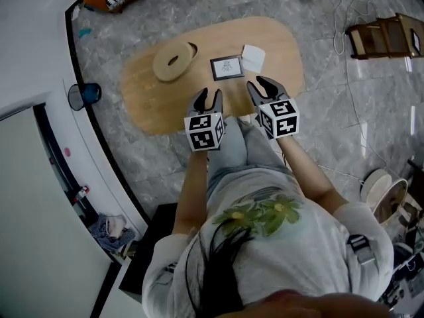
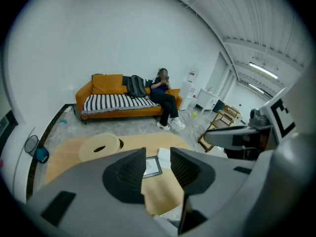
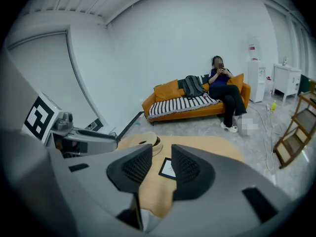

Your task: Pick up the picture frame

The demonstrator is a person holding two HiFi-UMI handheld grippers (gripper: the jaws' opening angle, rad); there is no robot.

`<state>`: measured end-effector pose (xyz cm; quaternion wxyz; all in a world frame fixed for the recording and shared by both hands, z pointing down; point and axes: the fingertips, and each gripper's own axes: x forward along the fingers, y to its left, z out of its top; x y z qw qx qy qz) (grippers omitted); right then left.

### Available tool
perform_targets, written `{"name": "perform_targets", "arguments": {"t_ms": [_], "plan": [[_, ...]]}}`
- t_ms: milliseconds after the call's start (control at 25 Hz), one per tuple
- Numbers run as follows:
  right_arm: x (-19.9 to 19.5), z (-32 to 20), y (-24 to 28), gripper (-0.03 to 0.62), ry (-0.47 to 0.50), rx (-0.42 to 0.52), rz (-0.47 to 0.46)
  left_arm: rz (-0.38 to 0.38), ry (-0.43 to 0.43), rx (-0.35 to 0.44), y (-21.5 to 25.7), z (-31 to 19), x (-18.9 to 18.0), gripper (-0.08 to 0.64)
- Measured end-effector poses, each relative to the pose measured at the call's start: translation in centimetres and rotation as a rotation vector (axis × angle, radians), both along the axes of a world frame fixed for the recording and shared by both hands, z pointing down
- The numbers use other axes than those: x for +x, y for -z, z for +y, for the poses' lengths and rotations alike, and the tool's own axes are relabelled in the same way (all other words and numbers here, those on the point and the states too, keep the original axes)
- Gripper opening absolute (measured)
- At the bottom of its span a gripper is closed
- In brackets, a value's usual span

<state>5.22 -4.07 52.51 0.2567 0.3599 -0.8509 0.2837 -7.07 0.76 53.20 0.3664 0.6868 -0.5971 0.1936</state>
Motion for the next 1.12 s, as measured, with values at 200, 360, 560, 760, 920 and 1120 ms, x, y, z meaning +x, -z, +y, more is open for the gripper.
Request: {"name": "perform_targets", "arguments": {"t_ms": [200,360,560,760,920,1120], "plan": [[-0.3,-0.9,-1.7,0.107,-0.01,-0.016,0.016,-0.003,0.017,0.004,-1.2,-0.9,-0.7,0.147],[-0.6,-1.3,-3.7,0.107,-0.019,-0.035,0.028,-0.012,0.004,-0.008,-2.9,-1.8,-1.1,0.147],[-1.0,-1.9,-6.4,0.107,-0.028,-0.05,0.041,-0.007,-0.002,-0.03,-5.6,-2.3,-1.5,0.148],[-0.8,-2.7,-8.8,0.107,-0.033,-0.057,0.052,-0.009,-0.013,-0.051,-8.2,-2.8,-1.5,0.152],[-0.8,-2.9,-10.8,0.107,-0.034,-0.067,0.06,-0.015,-0.016,-0.062,-10.1,-2.9,-1.8,0.152],[-0.9,-3.2,-13.3,0.107,-0.036,-0.084,0.072,-0.014,-0.019,-0.072,-12.3,-3.2,-2.0,0.152]]}}
